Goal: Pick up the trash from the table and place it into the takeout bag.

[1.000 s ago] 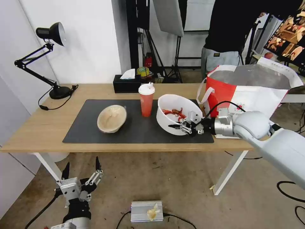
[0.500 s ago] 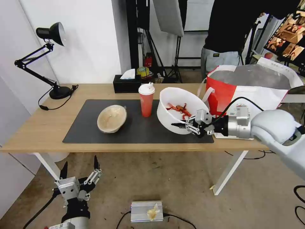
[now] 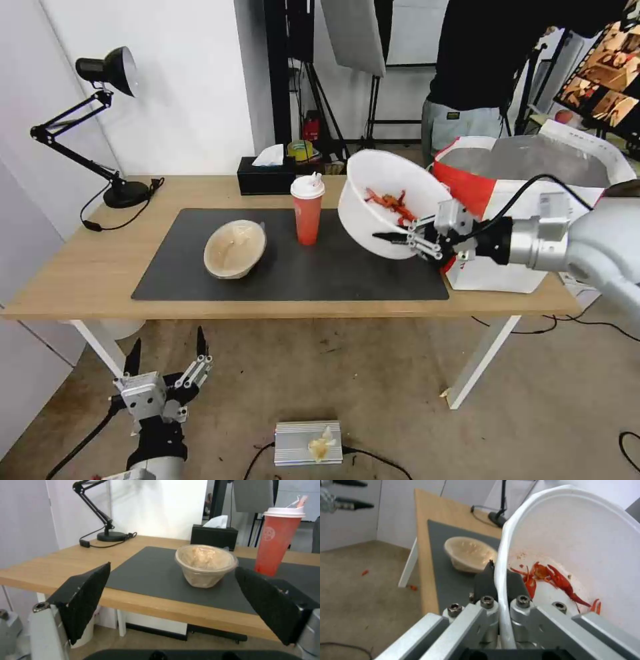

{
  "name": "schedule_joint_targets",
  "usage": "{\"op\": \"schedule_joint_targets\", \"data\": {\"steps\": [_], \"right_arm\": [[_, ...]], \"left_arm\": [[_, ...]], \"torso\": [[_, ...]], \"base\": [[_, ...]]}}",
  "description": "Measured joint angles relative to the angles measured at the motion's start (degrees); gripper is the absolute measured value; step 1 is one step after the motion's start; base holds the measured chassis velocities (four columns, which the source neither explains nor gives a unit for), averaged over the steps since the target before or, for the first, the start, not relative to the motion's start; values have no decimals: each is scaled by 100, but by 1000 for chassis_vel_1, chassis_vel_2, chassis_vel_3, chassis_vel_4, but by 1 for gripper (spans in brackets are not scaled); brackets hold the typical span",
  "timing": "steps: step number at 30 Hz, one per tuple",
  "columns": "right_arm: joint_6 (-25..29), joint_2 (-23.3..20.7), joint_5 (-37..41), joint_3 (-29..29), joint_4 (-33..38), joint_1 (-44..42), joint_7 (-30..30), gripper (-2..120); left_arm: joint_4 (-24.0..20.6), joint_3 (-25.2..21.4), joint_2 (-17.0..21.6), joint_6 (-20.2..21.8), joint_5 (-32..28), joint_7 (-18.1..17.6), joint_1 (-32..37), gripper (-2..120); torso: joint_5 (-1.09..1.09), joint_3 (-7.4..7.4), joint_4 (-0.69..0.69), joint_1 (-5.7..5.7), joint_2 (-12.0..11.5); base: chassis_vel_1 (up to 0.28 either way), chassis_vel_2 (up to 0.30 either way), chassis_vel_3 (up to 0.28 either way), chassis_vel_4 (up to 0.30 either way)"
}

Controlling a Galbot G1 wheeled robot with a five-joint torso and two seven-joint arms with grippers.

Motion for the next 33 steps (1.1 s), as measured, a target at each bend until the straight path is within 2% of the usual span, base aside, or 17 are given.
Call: {"op": "schedule_joint_targets", "data": {"steps": [4, 18, 33], "right_arm": [[-25, -7, 118, -4, -54, 219, 2, 0], [-100, 250, 450, -703, -896, 1830, 31, 0], [-131, 606, 453, -1174, -1980, 2653, 47, 0]], "left_arm": [[-1, -6, -6, 0, 4, 0, 4, 100], [13, -8, 3, -7, 16, -2, 17, 100], [19, -49, 25, -9, -7, 0, 10, 100]], "torso": [[0, 0, 0, 0, 0], [-1, 0, 0, 0, 0], [0, 1, 0, 0, 0]], "base": [[0, 0, 0, 0], [0, 0, 0, 0], [0, 0, 0, 0]]}}
